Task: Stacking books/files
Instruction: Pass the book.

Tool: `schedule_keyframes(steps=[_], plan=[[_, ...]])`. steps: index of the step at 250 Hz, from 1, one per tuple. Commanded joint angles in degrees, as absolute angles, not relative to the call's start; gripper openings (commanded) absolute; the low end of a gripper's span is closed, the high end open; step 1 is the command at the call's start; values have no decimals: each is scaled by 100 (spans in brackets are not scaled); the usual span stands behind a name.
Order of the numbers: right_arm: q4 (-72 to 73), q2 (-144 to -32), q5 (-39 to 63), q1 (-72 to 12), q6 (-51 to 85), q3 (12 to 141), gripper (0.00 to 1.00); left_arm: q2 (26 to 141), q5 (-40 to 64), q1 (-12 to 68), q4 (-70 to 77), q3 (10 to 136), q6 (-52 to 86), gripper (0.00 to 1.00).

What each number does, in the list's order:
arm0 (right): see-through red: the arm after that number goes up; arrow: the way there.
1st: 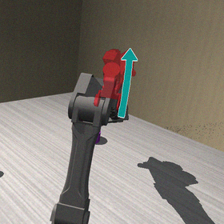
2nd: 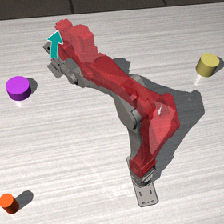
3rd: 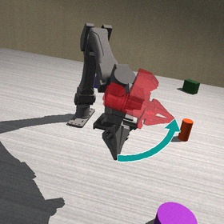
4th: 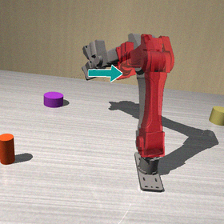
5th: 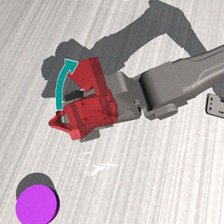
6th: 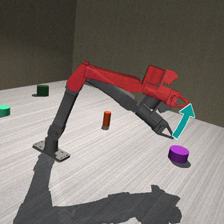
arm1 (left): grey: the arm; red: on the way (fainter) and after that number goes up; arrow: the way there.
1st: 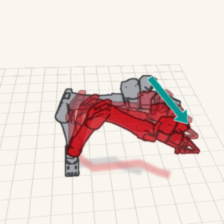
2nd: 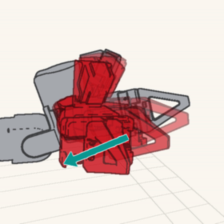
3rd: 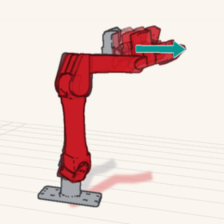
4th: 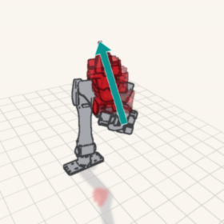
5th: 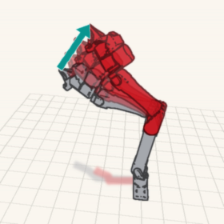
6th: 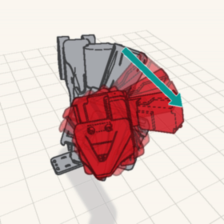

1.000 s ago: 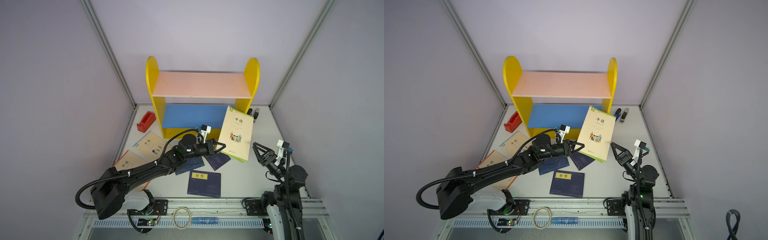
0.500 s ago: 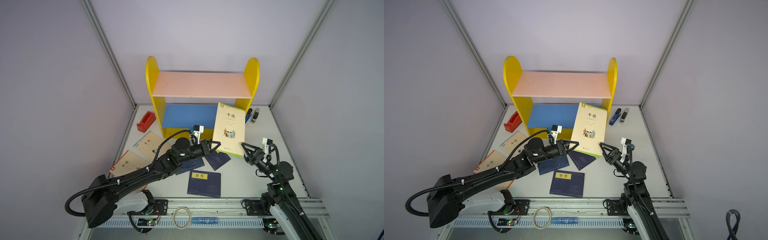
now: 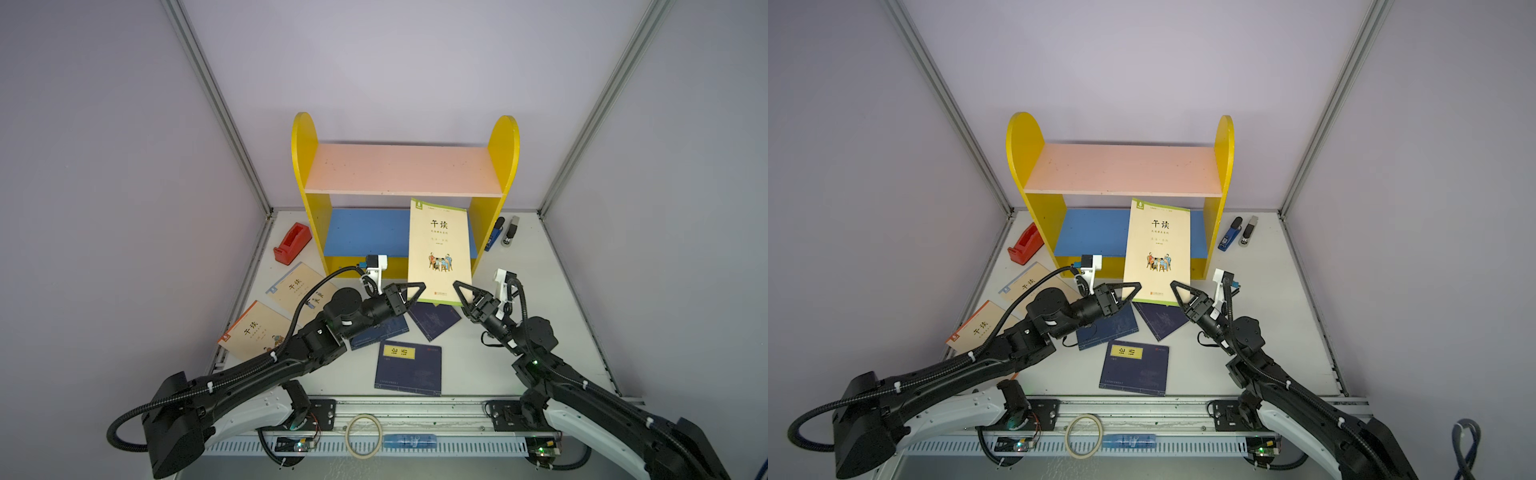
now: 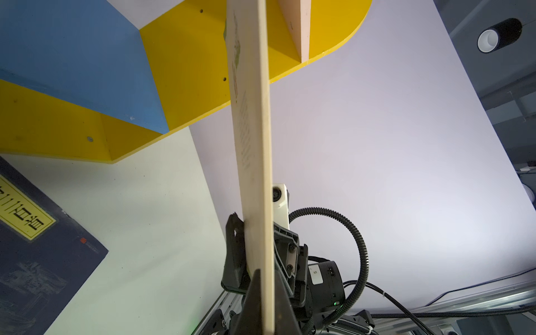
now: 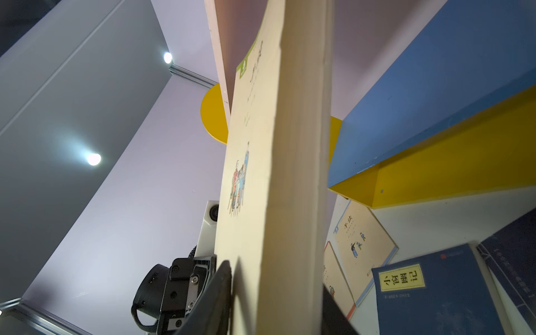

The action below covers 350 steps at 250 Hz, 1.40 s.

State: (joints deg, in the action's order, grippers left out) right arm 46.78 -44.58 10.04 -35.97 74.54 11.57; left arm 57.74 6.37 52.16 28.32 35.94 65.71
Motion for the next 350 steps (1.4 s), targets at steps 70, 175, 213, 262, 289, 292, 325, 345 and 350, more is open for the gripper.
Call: schedule_keyframes(steps=[70, 175, 213, 262, 289, 292, 325, 345, 350], plan=[[5034, -4438, 272, -4163, 7076, 1223, 0, 5669, 200, 5272, 3287, 3208, 6643, 0], [4529, -3945, 253, -4254, 6994, 1213, 0, 5265, 396, 5167, 2605, 3362, 6313, 37], [4630, -3836, 369, -4296, 7138, 1191, 0, 4900, 878, 4655, 2263, 3408, 6324, 60], [4858, -4001, 455, -4526, 7211, 1239, 0, 4844, 1951, 3903, 2305, 3574, 6271, 75], [5056, -4171, 462, -4710, 7190, 1282, 0, 4861, 2141, 3657, 2017, 3739, 6152, 76], [5076, -4193, 459, -4731, 7189, 1283, 0, 4860, 2148, 3630, 2023, 3731, 6154, 76], [5197, -4284, 458, -4882, 7125, 1326, 0, 4743, 2184, 3261, 1863, 3650, 6127, 80], [5226, -4273, 448, -4948, 7066, 1323, 0, 4644, 2188, 3017, 1719, 3574, 6127, 82], [5222, -4263, 436, -4956, 7051, 1329, 0, 4613, 2184, 2942, 1698, 3544, 6127, 83]])
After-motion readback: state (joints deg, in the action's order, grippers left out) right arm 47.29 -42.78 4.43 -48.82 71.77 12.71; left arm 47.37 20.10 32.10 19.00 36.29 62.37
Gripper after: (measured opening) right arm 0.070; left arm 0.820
